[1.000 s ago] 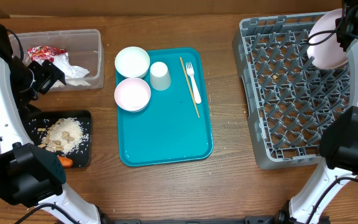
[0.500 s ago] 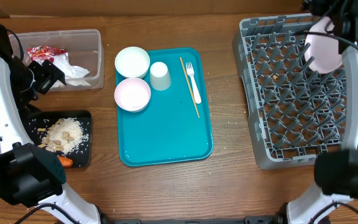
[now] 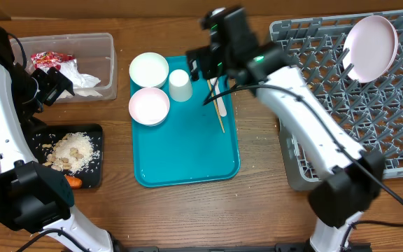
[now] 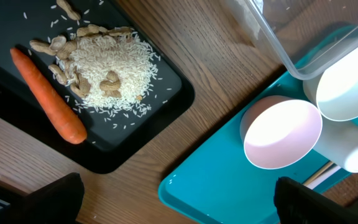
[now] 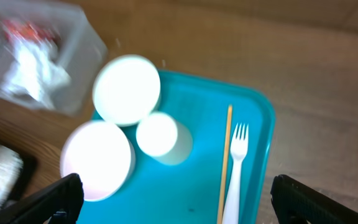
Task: Sort waste into correct bins and load items into the dishwasher rack
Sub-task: 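Move the right gripper to the tray and grasp the white plastic fork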
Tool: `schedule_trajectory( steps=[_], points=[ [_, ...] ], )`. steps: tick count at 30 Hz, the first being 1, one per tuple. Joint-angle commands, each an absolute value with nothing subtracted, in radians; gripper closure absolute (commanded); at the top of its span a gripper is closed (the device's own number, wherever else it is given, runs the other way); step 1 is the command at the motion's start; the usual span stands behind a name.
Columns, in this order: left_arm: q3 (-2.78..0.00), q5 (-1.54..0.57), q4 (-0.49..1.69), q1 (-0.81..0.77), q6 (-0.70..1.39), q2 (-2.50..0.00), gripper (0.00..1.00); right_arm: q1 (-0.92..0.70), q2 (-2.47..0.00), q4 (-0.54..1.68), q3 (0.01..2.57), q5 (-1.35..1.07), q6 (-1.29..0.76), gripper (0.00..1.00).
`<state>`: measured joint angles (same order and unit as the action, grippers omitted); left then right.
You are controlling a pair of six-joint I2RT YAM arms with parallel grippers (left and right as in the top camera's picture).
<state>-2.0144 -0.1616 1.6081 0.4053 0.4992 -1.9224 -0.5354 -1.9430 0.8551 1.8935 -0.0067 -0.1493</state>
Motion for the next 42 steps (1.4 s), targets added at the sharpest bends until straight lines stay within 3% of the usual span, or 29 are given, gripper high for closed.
schedule_trajectory(
  steps=[1, 8, 17, 21, 31, 34, 39, 42],
  points=[
    [-2.011, -0.165, 1.609, 0.398, 0.513, -1.896, 0.00, -0.551, -2.055, 0.852, 1.865, 0.137, -0.197, 0.00],
    [-2.011, -0.165, 1.610, 0.398, 0.513, -1.896, 0.00, -0.551, -2.234, 0.855, 1.865, 0.081, -0.256, 0.04],
    [-2.011, -0.165, 1.609, 0.398, 0.513, -1.896, 0.00, -0.554, -2.323, 0.863, 1.864, 0.076, -0.259, 0.19],
    [-2.011, -0.165, 1.609, 0.398, 0.513, -1.896, 0.00, -0.554, -2.323, 0.871, 1.864, 0.076, -0.260, 0.32],
    [-2.011, -0.165, 1.610, 0.398, 0.513, -1.896, 0.00, -0.554, -2.324, 0.858, 1.776, 0.073, -0.263, 0.36],
    [-2.011, -0.165, 1.610, 0.398, 0.513, -1.896, 0.00, -0.555, -2.324, 0.865, 1.760, 0.067, -0.263, 0.48],
    [-2.011, -0.165, 1.609, 0.398, 0.513, -1.896, 0.00, -0.555, -2.323, 0.873, 1.763, 0.032, -0.263, 0.55],
    [-2.011, -0.165, 1.609, 0.398, 0.513, -1.896, 0.00, -0.554, -2.323, 0.884, 1.769, 0.031, -0.263, 0.67]
  ],
)
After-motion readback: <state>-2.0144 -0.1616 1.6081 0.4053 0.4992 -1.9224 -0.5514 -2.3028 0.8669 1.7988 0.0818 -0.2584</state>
